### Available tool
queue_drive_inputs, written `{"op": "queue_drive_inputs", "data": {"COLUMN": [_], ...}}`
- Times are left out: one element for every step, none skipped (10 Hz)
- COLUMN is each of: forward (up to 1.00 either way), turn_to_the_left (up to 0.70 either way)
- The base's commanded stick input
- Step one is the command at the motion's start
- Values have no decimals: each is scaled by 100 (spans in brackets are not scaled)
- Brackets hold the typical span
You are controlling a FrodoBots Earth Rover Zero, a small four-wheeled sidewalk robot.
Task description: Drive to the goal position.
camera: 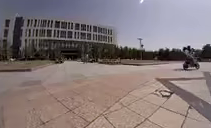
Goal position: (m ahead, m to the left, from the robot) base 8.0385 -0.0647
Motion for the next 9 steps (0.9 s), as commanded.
{"op": "queue_drive_inputs", "data": {"forward": [100,100,100,100,100,100,100,100,100], "turn_to_the_left": [31,40,18,0,0,0,0,0,0]}}
